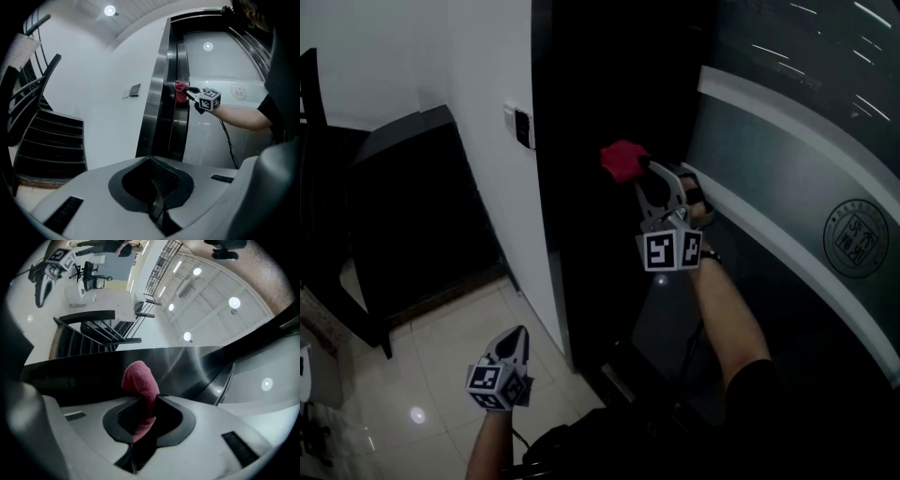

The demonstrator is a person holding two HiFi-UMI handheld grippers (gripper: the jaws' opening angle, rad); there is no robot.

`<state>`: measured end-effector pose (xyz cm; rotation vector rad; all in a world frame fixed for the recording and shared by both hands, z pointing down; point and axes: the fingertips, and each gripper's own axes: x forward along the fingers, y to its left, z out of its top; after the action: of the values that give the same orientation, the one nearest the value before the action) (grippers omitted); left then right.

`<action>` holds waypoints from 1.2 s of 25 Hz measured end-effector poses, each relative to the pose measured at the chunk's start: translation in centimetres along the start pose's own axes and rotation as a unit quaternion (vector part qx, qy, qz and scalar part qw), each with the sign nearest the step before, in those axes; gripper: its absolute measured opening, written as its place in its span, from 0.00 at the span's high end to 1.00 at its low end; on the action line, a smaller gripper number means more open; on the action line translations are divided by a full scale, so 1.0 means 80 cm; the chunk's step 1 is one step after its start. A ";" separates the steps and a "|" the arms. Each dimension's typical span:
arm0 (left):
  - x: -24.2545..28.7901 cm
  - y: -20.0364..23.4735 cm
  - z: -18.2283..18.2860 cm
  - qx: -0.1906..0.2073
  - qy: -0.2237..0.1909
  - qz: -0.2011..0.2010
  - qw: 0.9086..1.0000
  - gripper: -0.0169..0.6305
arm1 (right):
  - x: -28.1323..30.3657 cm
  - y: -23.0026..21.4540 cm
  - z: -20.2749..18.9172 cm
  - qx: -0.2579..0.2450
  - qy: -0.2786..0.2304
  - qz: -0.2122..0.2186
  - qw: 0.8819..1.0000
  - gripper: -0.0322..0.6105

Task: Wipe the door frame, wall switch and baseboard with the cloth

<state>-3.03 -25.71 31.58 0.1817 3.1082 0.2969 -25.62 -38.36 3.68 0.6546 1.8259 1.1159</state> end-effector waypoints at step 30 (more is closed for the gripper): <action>-0.022 0.021 -0.019 0.002 0.026 0.035 0.999 0.97 | 0.005 0.127 -0.051 -0.015 0.065 0.091 0.994 0.85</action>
<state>-1.13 -24.52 33.39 0.2866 3.1593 0.3009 -29.43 -35.09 13.42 0.7593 1.8842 1.3304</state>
